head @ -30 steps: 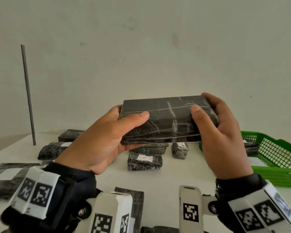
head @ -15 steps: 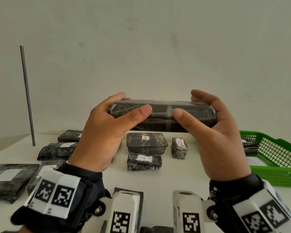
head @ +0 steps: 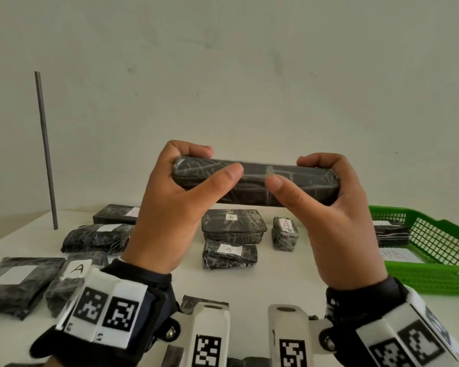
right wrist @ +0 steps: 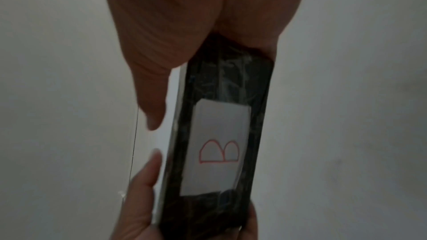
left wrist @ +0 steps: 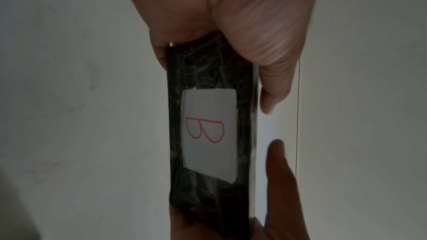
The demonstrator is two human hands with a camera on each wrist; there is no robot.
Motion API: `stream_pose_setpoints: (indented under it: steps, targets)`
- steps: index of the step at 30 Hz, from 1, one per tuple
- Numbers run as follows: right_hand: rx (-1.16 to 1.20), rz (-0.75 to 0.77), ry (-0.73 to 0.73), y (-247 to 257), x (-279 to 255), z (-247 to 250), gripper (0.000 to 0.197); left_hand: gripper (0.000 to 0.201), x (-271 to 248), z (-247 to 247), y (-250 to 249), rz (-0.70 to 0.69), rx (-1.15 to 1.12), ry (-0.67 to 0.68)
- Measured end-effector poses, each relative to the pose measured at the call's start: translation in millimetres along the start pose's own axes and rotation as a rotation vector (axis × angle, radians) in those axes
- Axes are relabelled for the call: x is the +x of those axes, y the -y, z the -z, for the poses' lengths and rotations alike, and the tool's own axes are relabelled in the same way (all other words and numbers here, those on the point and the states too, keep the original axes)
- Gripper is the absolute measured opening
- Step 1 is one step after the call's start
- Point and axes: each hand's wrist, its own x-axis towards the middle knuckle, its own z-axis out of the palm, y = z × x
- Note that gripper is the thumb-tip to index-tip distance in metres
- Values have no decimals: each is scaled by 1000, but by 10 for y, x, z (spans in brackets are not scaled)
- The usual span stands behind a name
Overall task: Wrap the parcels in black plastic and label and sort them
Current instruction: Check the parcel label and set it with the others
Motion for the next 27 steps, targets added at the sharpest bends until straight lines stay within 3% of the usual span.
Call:
stream_pose_setpoints:
  steps: [8, 19, 23, 27]
  targets:
    - [-87, 10, 26, 60, -12, 23, 69, 40, 23, 16, 36, 13, -5, 1]
    - [-32, -3, -69, 70, -18, -22, 71, 37, -13, -71, 11, 20, 36, -37]
    - [35, -17, -100, 1, -18, -48, 54, 16, -4, -63, 7, 63, 49, -63]
    - [104, -24, -77, -51, -4, -38, 29, 14, 9, -33, -36, 90, 81, -81]
